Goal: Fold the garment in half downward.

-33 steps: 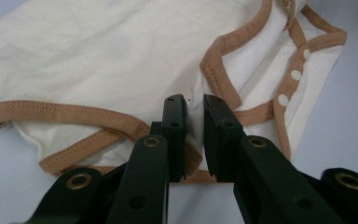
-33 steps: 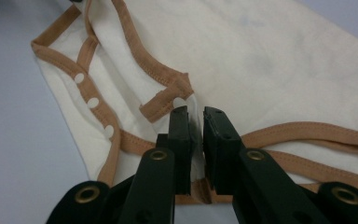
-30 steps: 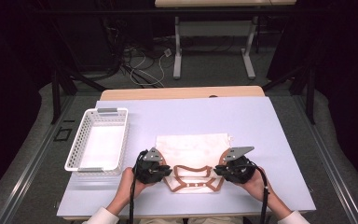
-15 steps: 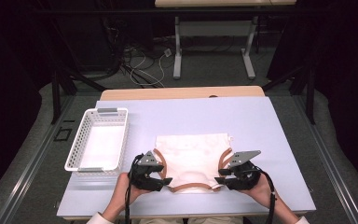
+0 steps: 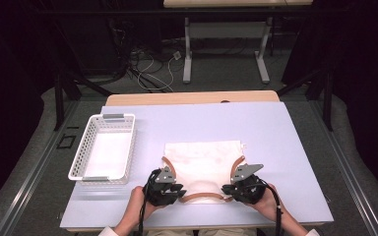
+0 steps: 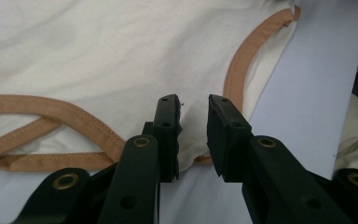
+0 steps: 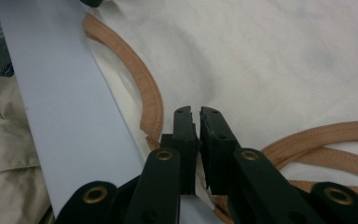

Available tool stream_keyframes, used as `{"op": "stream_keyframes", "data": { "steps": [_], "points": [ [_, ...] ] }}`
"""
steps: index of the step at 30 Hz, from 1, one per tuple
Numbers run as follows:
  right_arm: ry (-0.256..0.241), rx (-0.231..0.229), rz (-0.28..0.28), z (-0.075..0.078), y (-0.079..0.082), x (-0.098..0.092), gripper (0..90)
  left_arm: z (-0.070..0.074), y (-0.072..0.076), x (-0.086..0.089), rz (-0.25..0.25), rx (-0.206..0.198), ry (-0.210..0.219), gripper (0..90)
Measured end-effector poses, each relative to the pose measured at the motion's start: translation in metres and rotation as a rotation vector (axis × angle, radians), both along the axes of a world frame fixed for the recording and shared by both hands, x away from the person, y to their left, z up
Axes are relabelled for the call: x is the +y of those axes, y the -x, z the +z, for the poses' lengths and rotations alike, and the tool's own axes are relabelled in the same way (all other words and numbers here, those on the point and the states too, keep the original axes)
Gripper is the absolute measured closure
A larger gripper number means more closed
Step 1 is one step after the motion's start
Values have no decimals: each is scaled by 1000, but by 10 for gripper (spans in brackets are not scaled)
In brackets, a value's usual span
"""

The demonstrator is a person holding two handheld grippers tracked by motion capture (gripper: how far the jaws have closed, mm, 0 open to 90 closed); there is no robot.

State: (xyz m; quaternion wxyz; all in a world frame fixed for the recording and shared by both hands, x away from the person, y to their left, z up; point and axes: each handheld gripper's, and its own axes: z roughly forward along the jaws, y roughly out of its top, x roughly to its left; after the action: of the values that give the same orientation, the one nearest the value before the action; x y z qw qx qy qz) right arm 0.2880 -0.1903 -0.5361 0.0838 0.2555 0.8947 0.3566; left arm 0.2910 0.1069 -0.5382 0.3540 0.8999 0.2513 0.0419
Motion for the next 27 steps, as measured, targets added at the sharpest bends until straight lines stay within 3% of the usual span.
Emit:
{"op": "stream_keyframes", "data": {
  "steps": [2,4,7,12,19,21,22,24,26,27],
  "points": [
    [3,10,-5,-1,0,1,863,-5,0,-2,-4,20,-12,758],
    [51,30,-2,-6,0,2,871,-8,0,-2,-5,36,-26,773],
    [70,42,0,-11,1,4,881,-10,0,-3,-5,41,-31,775],
    [64,73,2,-11,1,1,894,-12,1,-2,-8,63,-28,783],
    [71,61,4,-11,1,1,891,-12,3,-2,-1,60,-23,773],
    [63,52,1,-11,2,0,838,-11,2,-1,-3,46,-33,681],
    [67,49,11,-10,2,-1,795,-10,2,0,-2,41,-32,681],
    [52,51,6,-7,1,-2,726,-7,1,2,18,41,-30,566],
    [25,37,-4,-4,0,-5,616,-4,0,5,37,29,-10,482],
    [8,35,-27,-1,-2,-9,539,-3,-1,7,44,18,-14,396]
  ]
}}
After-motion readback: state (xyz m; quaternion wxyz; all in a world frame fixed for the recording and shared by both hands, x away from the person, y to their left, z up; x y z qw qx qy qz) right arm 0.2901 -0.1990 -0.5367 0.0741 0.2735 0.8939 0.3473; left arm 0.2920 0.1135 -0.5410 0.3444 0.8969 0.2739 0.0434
